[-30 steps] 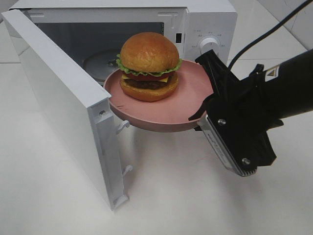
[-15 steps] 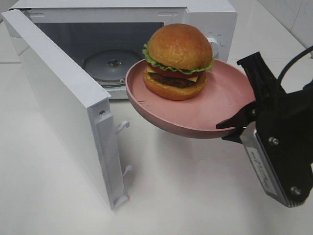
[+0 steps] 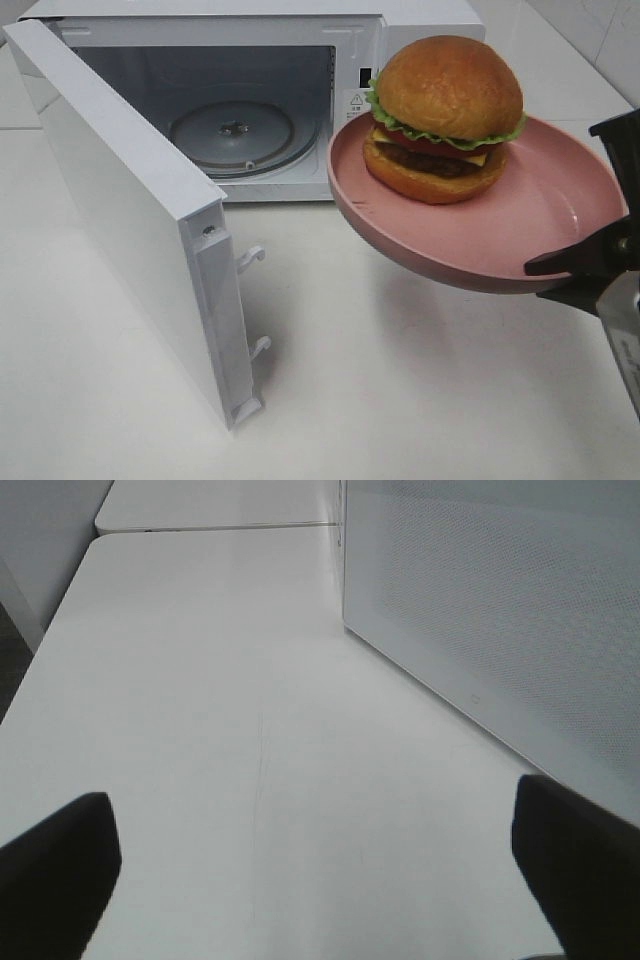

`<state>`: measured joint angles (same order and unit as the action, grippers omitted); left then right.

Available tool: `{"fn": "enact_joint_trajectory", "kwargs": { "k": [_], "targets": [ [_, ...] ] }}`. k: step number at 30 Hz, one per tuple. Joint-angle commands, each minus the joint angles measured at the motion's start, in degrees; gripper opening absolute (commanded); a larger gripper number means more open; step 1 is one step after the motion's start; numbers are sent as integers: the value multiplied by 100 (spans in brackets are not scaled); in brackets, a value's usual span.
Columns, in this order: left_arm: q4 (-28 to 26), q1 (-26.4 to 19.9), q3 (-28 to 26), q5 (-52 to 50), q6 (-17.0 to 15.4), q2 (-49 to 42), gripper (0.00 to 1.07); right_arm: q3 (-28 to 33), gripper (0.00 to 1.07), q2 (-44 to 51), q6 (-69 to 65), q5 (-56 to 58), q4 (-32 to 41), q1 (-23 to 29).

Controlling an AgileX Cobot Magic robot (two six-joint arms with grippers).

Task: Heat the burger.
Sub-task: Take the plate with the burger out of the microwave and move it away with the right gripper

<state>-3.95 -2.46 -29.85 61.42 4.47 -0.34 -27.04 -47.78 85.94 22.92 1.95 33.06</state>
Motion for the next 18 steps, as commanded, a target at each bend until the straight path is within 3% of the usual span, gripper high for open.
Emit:
{"fn": "enact_joint_trajectory", "kwargs": {
  "k": [1, 18],
  "targets": [
    [-6, 0, 23, 11, -23, -86, 100, -57, 0, 281, -751, -206, -625, -23],
    [-6, 0, 23, 11, -23, -86, 100, -57, 0, 470, -4389, 911, -3306, -23]
  ]
}}
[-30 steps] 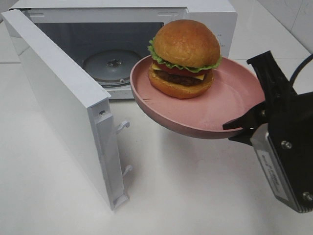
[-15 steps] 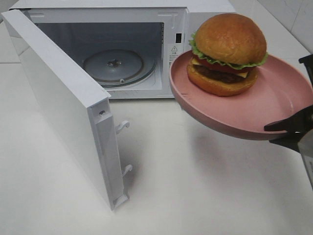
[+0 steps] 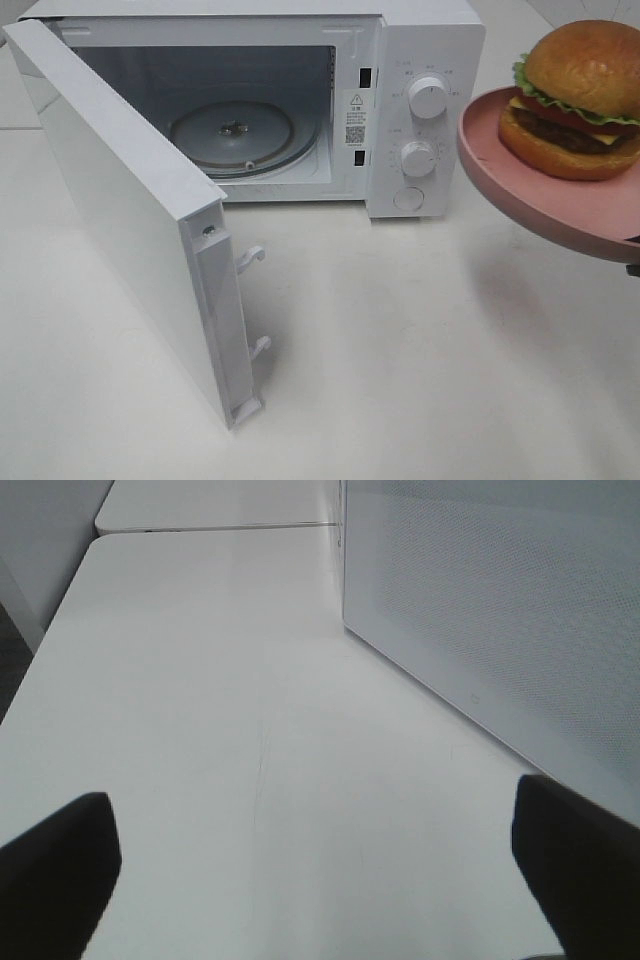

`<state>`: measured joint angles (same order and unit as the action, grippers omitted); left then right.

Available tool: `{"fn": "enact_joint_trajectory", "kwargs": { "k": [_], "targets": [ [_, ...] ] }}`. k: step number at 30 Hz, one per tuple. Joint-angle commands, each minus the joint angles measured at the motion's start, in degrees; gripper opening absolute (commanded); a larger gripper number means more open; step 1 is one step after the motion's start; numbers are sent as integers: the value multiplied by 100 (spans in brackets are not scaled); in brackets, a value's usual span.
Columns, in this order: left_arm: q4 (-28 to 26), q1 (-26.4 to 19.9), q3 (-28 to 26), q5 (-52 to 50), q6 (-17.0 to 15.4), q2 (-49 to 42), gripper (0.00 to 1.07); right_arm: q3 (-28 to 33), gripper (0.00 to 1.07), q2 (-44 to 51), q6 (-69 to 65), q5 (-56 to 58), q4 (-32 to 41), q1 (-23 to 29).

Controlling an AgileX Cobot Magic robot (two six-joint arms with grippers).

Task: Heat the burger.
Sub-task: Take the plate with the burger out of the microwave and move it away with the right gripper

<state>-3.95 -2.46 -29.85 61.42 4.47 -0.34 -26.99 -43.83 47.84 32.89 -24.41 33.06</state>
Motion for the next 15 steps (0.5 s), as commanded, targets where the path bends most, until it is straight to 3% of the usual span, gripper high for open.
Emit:
{"fn": "enact_joint_trajectory", "kwargs": {
  "k": [1, 15],
  "targets": [
    [-6, 0, 23, 11, -23, -86, 100, -63, 0, 74, -756, -6, -802, -23],
    [-6, 0, 23, 11, -23, -86, 100, -63, 0, 74, -2773, 785, -1478, -23]
  ]
}}
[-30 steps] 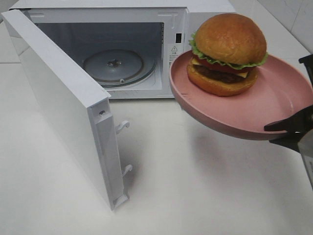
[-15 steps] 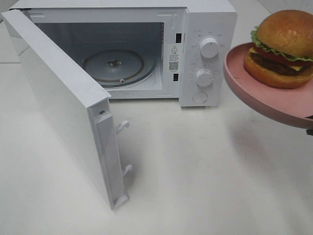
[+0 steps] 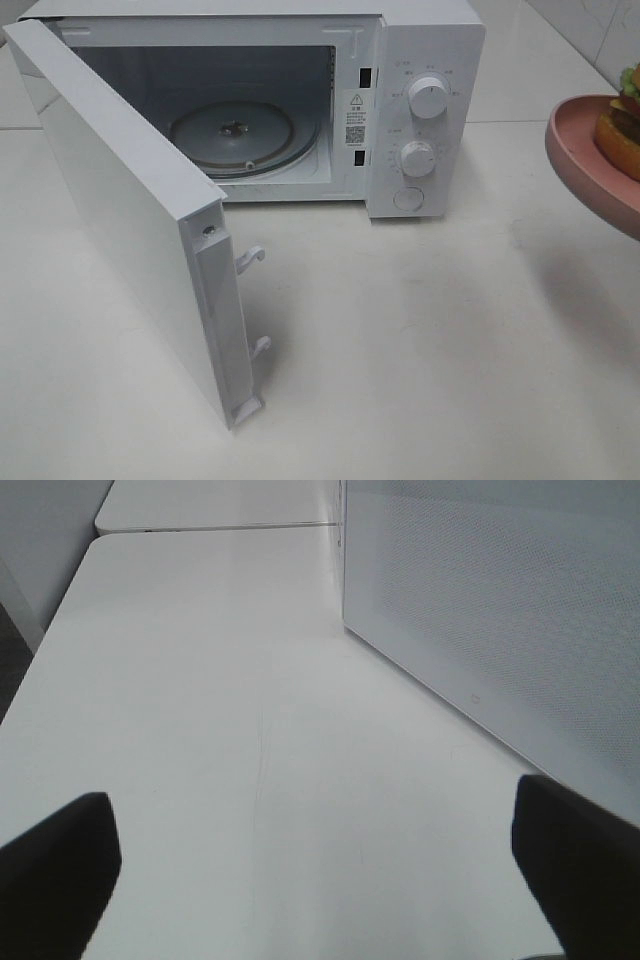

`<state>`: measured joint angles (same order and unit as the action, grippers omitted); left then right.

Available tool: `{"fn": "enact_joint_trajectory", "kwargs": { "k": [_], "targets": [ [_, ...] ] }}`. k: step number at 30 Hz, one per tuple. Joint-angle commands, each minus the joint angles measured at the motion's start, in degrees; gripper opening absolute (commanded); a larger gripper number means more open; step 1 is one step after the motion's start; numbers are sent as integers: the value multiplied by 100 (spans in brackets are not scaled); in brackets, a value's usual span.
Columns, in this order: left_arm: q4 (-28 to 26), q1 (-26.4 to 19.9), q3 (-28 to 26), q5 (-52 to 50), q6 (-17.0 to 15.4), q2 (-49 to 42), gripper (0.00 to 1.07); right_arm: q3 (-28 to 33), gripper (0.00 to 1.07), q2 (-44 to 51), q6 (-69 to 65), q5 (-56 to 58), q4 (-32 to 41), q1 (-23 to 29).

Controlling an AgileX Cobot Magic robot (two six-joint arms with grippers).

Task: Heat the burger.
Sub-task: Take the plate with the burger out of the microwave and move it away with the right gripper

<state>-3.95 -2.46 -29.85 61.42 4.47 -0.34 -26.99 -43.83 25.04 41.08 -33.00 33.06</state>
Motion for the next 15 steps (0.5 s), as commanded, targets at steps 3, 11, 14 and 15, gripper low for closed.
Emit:
{"fn": "enact_joint_trajectory", "kwargs": {
  "k": [3, 11, 14, 15],
  "targets": [
    [-6, 0, 23, 11, -23, -86, 100, -63, 0, 74, -1192, 218, -1003, -23],
    [-6, 0, 23, 11, -23, -86, 100, -63, 0, 57, -2555, 722, -1490, -23],
    [-6, 0, 23, 11, -23, -86, 100, -63, 0, -86, -2722, 968, -1576, -23],
    [-6, 0, 23, 11, -23, -86, 100, -63, 0, -86, -2722, 968, -1576, -23]
  ]
}}
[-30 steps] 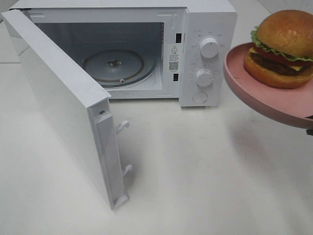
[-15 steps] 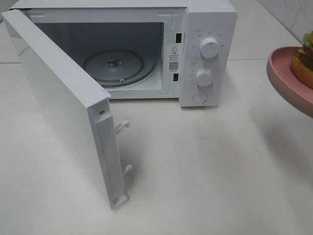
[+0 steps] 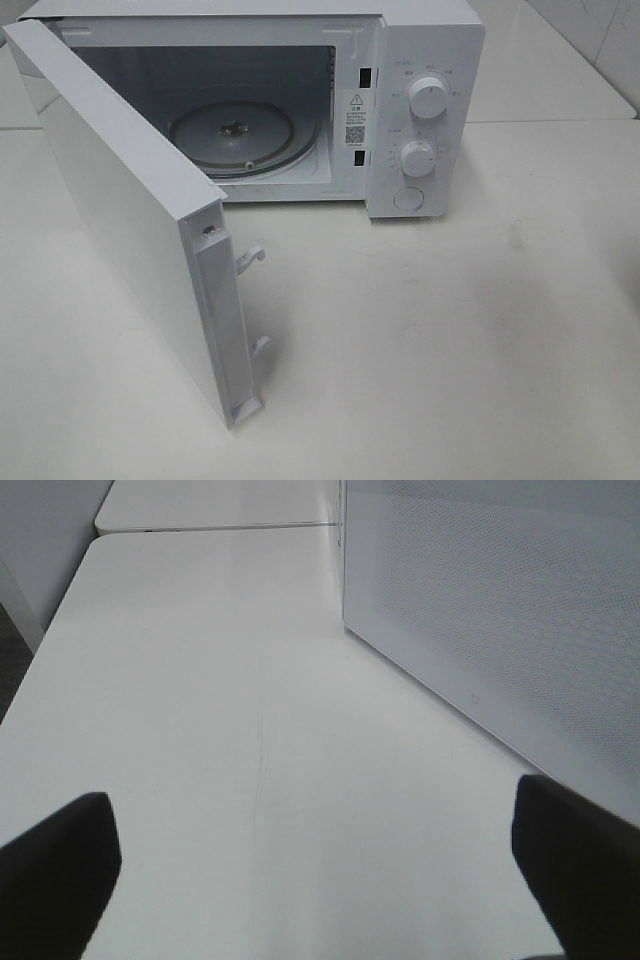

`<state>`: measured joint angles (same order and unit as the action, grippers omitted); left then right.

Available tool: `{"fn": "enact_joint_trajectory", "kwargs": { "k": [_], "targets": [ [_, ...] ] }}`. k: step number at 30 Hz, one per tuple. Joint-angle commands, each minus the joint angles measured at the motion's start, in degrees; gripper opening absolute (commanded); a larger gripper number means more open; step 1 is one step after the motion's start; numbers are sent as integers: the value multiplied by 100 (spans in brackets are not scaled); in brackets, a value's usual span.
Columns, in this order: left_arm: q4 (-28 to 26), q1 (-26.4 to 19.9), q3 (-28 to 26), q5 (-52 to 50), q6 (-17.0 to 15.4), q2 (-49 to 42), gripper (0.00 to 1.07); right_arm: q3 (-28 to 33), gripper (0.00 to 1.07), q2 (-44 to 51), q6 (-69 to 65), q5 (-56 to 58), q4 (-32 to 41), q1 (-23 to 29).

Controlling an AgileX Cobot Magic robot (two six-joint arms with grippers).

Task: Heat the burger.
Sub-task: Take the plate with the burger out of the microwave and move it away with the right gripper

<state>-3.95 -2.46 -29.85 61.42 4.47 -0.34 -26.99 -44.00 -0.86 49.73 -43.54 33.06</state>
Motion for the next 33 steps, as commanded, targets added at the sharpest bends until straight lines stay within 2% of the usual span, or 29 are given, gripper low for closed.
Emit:
{"fn": "enact_joint_trajectory", "kwargs": {
  "k": [1, 6, 13, 33],
  "targets": [
    [-6, 0, 23, 11, -23, -86, 100, -63, 0, -166, -189, 183, -539, -23],
    [-6, 0, 23, 11, -23, -86, 100, -63, 0, -768, -808, 481, -682, -23],
    [-6, 0, 23, 11, -23, -86, 100, -63, 0, -1725, -2578, 521, -951, -23],
    [-6, 0, 23, 11, -23, -86, 100, -69, 0, -3730, -5002, 132, -1455, -23]
  ]
}}
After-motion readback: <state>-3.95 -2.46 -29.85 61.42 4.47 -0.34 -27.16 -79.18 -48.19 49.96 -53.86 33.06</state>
